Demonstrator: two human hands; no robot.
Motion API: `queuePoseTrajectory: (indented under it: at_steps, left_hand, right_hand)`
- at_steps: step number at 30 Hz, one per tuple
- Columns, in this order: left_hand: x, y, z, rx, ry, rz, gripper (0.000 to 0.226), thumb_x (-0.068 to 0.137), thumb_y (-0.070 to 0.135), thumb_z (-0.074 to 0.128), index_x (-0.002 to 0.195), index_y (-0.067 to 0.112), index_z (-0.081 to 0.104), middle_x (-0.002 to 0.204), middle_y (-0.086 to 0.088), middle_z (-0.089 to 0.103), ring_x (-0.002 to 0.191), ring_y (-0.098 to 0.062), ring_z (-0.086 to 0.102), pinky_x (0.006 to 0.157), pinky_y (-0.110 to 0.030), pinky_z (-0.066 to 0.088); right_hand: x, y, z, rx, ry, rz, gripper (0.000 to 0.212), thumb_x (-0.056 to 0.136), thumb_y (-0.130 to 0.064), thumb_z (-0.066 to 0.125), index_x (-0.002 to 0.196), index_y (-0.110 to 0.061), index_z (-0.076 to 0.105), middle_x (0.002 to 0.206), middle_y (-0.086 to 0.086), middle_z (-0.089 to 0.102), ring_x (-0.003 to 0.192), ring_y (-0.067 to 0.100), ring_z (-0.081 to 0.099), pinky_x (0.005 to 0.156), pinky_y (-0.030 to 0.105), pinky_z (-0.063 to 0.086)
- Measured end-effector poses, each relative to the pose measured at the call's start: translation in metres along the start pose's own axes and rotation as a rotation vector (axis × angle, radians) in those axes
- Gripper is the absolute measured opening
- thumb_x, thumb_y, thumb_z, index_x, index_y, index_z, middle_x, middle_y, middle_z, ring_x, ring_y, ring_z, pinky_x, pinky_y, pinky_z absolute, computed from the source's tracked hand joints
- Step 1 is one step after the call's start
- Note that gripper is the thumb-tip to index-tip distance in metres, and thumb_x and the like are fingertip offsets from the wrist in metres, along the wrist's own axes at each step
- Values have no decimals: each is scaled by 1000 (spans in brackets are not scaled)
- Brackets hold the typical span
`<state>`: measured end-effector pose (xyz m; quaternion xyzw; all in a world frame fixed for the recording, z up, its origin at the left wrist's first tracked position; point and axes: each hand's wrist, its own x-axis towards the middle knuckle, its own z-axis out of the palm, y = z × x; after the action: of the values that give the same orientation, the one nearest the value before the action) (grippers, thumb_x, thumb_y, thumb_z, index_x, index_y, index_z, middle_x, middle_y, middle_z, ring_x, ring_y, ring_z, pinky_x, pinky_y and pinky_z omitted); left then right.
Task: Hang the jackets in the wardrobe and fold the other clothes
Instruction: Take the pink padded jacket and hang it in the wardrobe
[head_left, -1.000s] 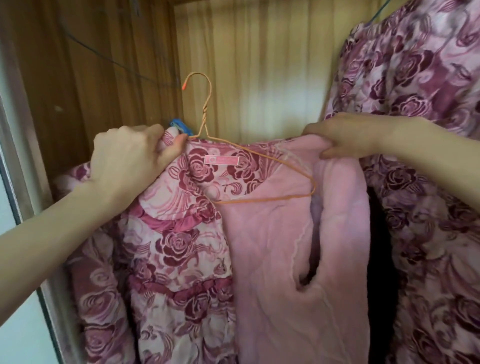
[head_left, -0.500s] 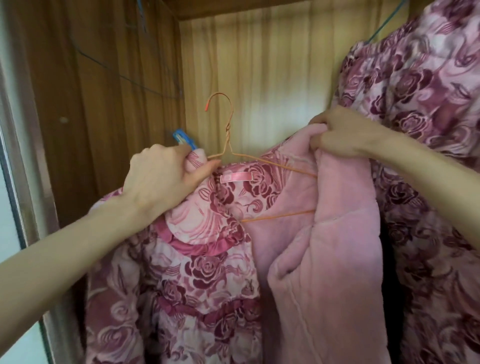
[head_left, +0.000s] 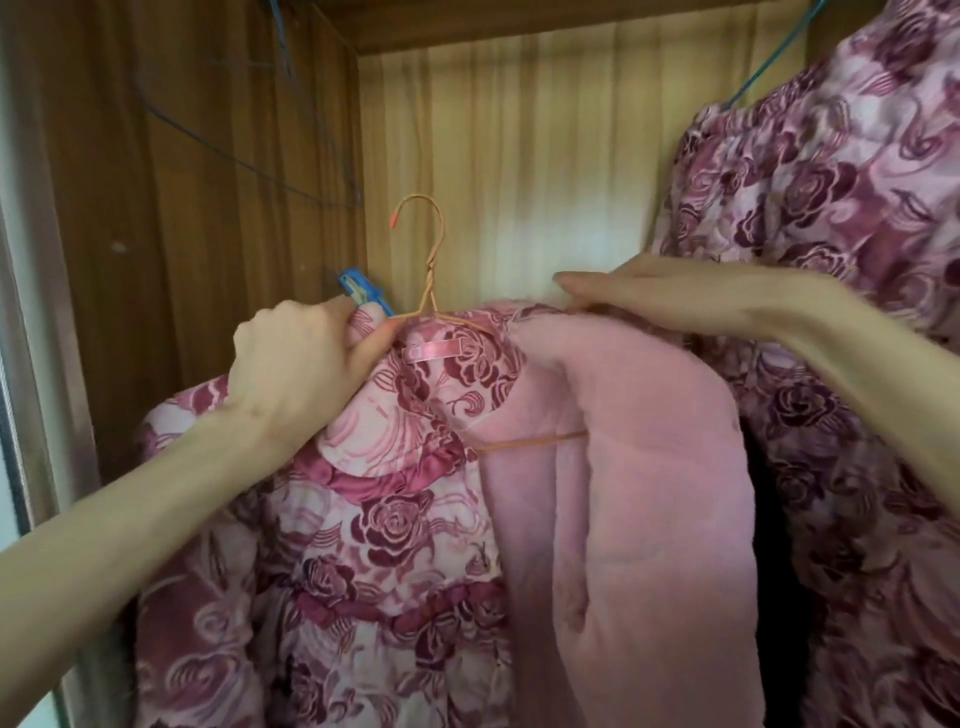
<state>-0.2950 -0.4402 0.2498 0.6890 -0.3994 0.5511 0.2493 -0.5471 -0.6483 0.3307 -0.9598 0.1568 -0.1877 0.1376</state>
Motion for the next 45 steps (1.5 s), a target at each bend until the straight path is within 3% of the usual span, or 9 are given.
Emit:
queuePoseTrajectory:
  at_steps: [3, 7, 14, 17, 21, 26, 31, 38, 45]
  left_hand:
    - [-1, 4, -5, -46, 10, -31, 58, 96, 61, 62, 66, 13, 47, 50, 7, 24, 54, -45, 60, 56, -33, 30]
    - [-1, 9, -7, -103, 12, -7, 60, 96, 66, 55, 69, 13, 47, 51, 0, 39, 54, -43, 60, 56, -33, 30]
    - [15, 24, -8, -173, 21, 39, 67, 96, 76, 47, 72, 14, 52, 56, -9, 55, 57, -40, 62, 52, -37, 44]
    - [46, 28, -9, -198, 5, 76, 67, 95, 78, 48, 71, 15, 54, 59, -5, 57, 61, -35, 63, 56, -39, 51]
    - [114, 30, -14, -228, 58, 116, 61, 97, 74, 48, 78, 16, 53, 66, -1, 57, 62, -27, 53, 56, -34, 36]
    - [178, 11, -13, -255, -95, 447, 40, 101, 60, 45, 106, 21, 43, 99, -3, 55, 89, -32, 63, 73, -41, 50]
    - [182, 34, -9, -525, -205, 166, 43, 102, 64, 49, 95, 22, 47, 90, 2, 63, 83, -23, 62, 69, -39, 43]
    - [178, 58, -2, -442, 22, 189, 36, 107, 56, 42, 100, 25, 60, 84, -4, 69, 81, -33, 66, 69, -46, 53]
    - [183, 26, 13, -466, 57, 142, 34, 106, 54, 47, 94, 23, 53, 78, -8, 67, 77, -40, 65, 63, -44, 51]
  right_hand:
    - [11, 16, 25, -52, 290, -214, 41, 89, -67, 60, 103, -29, 68, 104, -2, 67, 97, 15, 67, 89, 35, 53]
    - [11, 23, 55, -90, 230, -272, 61, 89, -76, 50, 125, -27, 56, 113, -6, 64, 99, 11, 62, 94, 38, 52]
    - [11, 21, 73, -224, 490, -268, 54, 86, -82, 46, 92, -28, 45, 75, -15, 51, 67, 0, 51, 56, 31, 38]
    - [15, 20, 51, -145, 582, -223, 61, 82, -84, 55, 83, -23, 51, 68, -5, 59, 64, 15, 58, 62, 36, 48]
    - [25, 6, -10, -129, 758, -224, 62, 84, -72, 68, 69, -16, 45, 60, 4, 53, 62, 24, 52, 62, 46, 42]
    - [28, -8, -91, -261, 924, -122, 62, 83, -67, 71, 60, -14, 49, 58, 13, 53, 67, 36, 55, 61, 41, 36]
    - [31, -17, -94, -389, 924, -67, 66, 82, -77, 63, 71, -12, 60, 73, 17, 66, 78, 43, 61, 70, 46, 52]
    - [42, -55, -84, -856, 865, -110, 58, 95, -73, 47, 102, -15, 42, 103, 20, 69, 93, 45, 66, 64, 42, 34]
    - [35, -42, -108, -139, 536, -147, 43, 104, -60, 41, 123, -28, 64, 127, -9, 65, 122, 17, 59, 108, 33, 41]
